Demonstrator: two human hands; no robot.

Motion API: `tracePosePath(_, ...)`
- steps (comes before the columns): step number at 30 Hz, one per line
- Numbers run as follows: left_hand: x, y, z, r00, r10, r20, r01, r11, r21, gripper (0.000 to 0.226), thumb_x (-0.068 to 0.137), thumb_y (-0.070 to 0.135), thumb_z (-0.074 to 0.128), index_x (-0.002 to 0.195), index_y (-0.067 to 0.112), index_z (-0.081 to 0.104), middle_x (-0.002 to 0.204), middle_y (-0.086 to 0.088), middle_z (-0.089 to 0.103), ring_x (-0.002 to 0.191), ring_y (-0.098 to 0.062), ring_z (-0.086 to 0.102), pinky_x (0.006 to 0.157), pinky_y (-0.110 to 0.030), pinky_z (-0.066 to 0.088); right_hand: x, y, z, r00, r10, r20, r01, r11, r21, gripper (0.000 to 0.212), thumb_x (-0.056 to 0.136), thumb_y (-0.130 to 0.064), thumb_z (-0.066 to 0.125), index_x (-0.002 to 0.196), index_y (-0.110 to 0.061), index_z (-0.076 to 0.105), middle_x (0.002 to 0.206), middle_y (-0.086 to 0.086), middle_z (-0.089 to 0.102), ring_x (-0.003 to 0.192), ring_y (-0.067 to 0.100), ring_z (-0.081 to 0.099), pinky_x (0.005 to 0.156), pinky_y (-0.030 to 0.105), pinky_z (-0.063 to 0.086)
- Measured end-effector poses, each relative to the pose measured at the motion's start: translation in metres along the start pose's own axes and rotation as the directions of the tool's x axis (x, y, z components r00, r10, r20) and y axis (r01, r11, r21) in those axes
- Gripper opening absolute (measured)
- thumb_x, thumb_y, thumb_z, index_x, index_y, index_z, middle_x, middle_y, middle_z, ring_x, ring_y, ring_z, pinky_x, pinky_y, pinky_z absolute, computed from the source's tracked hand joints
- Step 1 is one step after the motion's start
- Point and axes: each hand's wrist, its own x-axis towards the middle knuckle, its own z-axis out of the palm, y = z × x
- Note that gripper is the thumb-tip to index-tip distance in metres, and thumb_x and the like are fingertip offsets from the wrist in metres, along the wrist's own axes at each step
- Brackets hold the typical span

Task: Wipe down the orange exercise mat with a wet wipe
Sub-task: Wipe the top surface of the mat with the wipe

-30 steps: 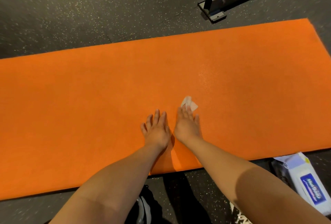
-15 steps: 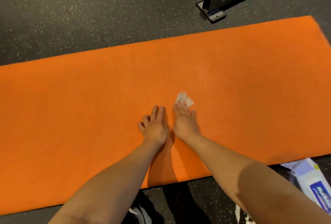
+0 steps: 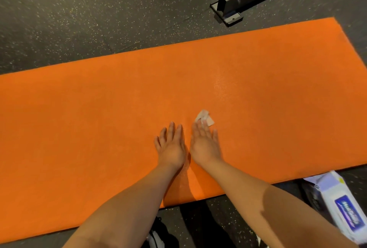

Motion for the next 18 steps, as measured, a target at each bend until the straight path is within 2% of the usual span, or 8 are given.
tracePosePath(3, -0.001, 0.0, -0.001, 1.0, 0.012, -0.022, -0.012, 1.0, -0.026, 0.052, 0.108, 0.042, 0.023, 0.158, 0.039, 0.015, 0.168, 0.009, -0.003, 0.153, -0.022, -0.004, 0.121, -0.052, 0.0, -0.01, -0.004, 0.004, 0.974, -0.206, 0.089, 0.213, 0.974, -0.074, 0.058, 0.109, -0.032, 0.019, 0.163, -0.021, -0.001, 0.17, -0.006, -0.008, 0.152, 0.01, -0.021, 0.124, 0.052, -0.008)
tracePosePath(5, -0.003, -0.001, -0.002, 0.999, 0.013, -0.039, -0.013, 1.0, 0.003, 0.051, 0.108, 0.043, 0.023, 0.158, 0.039, 0.016, 0.169, 0.009, -0.001, 0.152, -0.023, 0.0, 0.121, -0.05, 0.004, -0.004, 0.009, -0.006, 0.963, -0.25, 0.099, 0.262, 0.957, -0.128, 0.057, 0.11, -0.036, 0.016, 0.163, -0.022, 0.0, 0.17, -0.005, -0.008, 0.154, 0.011, -0.016, 0.123, 0.055, -0.009)
tracePosePath(6, -0.003, -0.001, -0.003, 0.999, 0.011, -0.044, -0.01, 1.0, 0.021, 0.051, 0.108, 0.043, 0.023, 0.158, 0.04, 0.016, 0.169, 0.009, -0.001, 0.152, -0.023, 0.002, 0.12, -0.049, 0.005, 0.001, 0.017, -0.013, 0.973, -0.218, 0.076, 0.227, 0.964, -0.139, 0.058, 0.109, -0.038, 0.016, 0.163, -0.022, 0.0, 0.17, -0.004, -0.01, 0.155, 0.013, -0.014, 0.123, 0.056, -0.009)
tracePosePath(8, -0.002, -0.002, -0.005, 0.999, 0.006, -0.045, -0.004, 0.999, 0.043, 0.051, 0.107, 0.043, 0.024, 0.158, 0.041, 0.016, 0.168, 0.009, -0.001, 0.15, -0.024, 0.005, 0.118, -0.048, 0.008, 0.014, 0.035, -0.029, 0.999, -0.038, 0.006, 0.038, 0.996, -0.083, 0.06, 0.109, -0.038, 0.019, 0.162, -0.021, -0.004, 0.168, -0.001, -0.019, 0.155, 0.017, -0.014, 0.123, 0.056, -0.007)
tracePosePath(10, 0.002, -0.002, -0.008, 0.999, 0.005, -0.054, -0.001, 0.998, 0.066, 0.052, 0.107, 0.043, 0.026, 0.158, 0.041, 0.015, 0.168, 0.009, 0.0, 0.146, -0.026, 0.012, 0.115, -0.049, 0.012, 0.029, 0.045, -0.04, 0.993, 0.111, -0.032, -0.111, 0.994, -0.011, 0.062, 0.109, -0.037, 0.021, 0.161, -0.021, -0.008, 0.164, 0.003, -0.03, 0.154, 0.018, -0.017, 0.123, 0.053, -0.007)
tracePosePath(12, 0.01, -0.001, -0.015, 0.998, -0.01, -0.059, 0.014, 0.998, 0.065, 0.052, 0.107, 0.042, 0.029, 0.157, 0.042, 0.016, 0.168, 0.01, 0.001, 0.141, -0.028, 0.017, 0.112, -0.05, 0.015, 0.041, 0.038, -0.04, 0.991, 0.127, -0.046, -0.125, 0.991, 0.036, 0.062, 0.109, -0.035, 0.023, 0.161, -0.017, -0.004, 0.166, 0.005, -0.026, 0.154, 0.019, -0.017, 0.123, 0.049, -0.006)
tracePosePath(15, 0.03, 0.005, -0.026, 0.995, -0.033, -0.09, 0.036, 0.999, 0.025, 0.051, 0.107, 0.04, 0.03, 0.157, 0.041, 0.019, 0.168, 0.009, 0.004, 0.144, -0.027, 0.016, 0.112, -0.05, 0.016, 0.053, 0.004, -0.032, 0.997, -0.08, -0.018, 0.081, 0.997, 0.021, 0.059, 0.109, -0.031, 0.026, 0.162, -0.014, 0.007, 0.17, 0.003, -0.005, 0.156, 0.017, -0.009, 0.124, 0.047, -0.004)
tracePosePath(18, 0.051, 0.009, -0.03, 0.993, -0.041, -0.11, 0.041, 0.999, 0.006, 0.05, 0.107, 0.039, 0.027, 0.157, 0.041, 0.02, 0.168, 0.01, 0.005, 0.151, -0.022, 0.008, 0.116, -0.051, 0.013, 0.058, -0.019, -0.028, 0.947, -0.31, 0.087, 0.312, 0.95, -0.017, 0.061, 0.107, -0.031, 0.029, 0.163, -0.023, 0.006, 0.17, -0.006, -0.003, 0.155, 0.01, -0.008, 0.125, 0.049, -0.008)
